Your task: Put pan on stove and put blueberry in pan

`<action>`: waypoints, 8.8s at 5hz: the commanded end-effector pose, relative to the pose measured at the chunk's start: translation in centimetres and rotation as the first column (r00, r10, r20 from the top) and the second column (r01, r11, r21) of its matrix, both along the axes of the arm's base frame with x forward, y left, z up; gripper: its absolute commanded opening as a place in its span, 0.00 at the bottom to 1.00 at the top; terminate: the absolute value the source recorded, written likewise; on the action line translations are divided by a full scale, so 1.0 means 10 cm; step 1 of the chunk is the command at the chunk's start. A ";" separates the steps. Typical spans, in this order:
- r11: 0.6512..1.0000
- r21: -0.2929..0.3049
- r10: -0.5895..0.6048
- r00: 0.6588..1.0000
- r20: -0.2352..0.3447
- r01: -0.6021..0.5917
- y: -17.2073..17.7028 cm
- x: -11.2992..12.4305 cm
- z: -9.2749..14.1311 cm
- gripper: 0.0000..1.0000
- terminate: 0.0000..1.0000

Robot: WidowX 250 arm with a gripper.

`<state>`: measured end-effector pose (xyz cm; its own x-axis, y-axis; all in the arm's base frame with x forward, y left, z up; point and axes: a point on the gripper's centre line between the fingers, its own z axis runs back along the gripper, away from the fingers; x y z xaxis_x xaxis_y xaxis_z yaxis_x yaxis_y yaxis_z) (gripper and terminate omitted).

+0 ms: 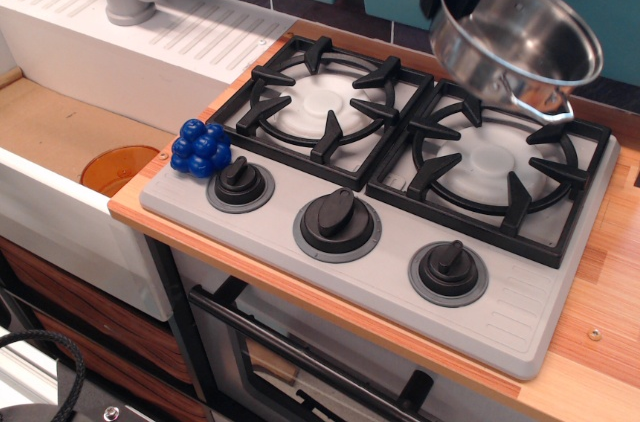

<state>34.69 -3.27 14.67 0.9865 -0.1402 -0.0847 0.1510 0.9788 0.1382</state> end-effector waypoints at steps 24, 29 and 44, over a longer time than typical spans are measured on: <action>0.998 0.009 -0.054 0.927 0.371 0.054 1.35 -0.80 -0.84 1.00 0.00; 0.998 -0.024 -0.044 0.918 0.395 0.059 1.59 -0.68 -1.08 1.00 0.00; 0.998 -0.027 -0.036 0.944 0.327 0.048 0.74 0.04 -0.11 1.00 0.00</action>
